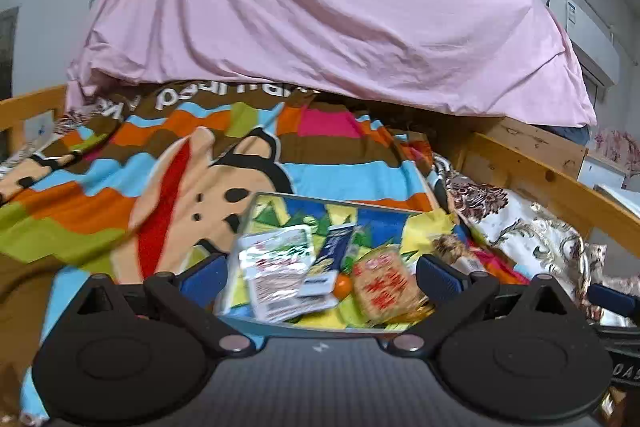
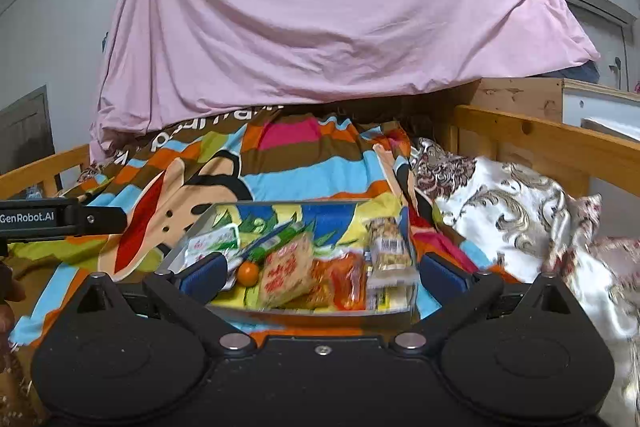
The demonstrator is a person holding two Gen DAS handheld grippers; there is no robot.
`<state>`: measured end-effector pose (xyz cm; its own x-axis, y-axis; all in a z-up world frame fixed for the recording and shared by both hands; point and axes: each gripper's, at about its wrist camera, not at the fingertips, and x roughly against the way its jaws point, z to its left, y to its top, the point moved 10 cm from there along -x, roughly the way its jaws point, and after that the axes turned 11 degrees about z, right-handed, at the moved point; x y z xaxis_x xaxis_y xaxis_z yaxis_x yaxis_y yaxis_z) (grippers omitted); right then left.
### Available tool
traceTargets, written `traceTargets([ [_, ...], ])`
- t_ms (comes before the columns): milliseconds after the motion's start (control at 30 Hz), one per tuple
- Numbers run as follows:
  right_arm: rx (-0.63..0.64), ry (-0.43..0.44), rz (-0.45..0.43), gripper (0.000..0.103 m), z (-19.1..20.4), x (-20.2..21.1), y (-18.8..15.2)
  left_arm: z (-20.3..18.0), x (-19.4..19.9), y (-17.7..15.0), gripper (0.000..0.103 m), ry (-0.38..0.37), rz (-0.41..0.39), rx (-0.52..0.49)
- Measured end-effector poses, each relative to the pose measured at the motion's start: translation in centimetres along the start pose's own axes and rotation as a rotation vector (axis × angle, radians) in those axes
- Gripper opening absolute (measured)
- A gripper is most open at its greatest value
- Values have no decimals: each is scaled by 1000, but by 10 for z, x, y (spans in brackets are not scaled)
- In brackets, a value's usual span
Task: Organize snacks
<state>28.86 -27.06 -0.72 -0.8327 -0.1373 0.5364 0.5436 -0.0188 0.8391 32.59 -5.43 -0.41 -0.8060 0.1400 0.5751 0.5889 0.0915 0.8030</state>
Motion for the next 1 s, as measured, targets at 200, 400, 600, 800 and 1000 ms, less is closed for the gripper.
traceTargets([
  [200, 20, -8, 29, 102, 14, 17, -25, 20, 22, -26, 102, 28, -5, 0],
  [400, -1, -14, 48, 102, 18, 27, -40, 33, 34, -46, 102, 41, -2, 2],
  [600, 3, -29, 57, 102, 18, 29, -48, 38, 38, -58, 102, 44, 9, -1],
  [800, -3, -31, 61, 102, 15, 27, -49, 37, 38, -62, 102, 43, 12, -13],
  [1000, -2, -27, 66, 102, 16, 24, -50, 37, 36, -64, 102, 45, 21, -14],
])
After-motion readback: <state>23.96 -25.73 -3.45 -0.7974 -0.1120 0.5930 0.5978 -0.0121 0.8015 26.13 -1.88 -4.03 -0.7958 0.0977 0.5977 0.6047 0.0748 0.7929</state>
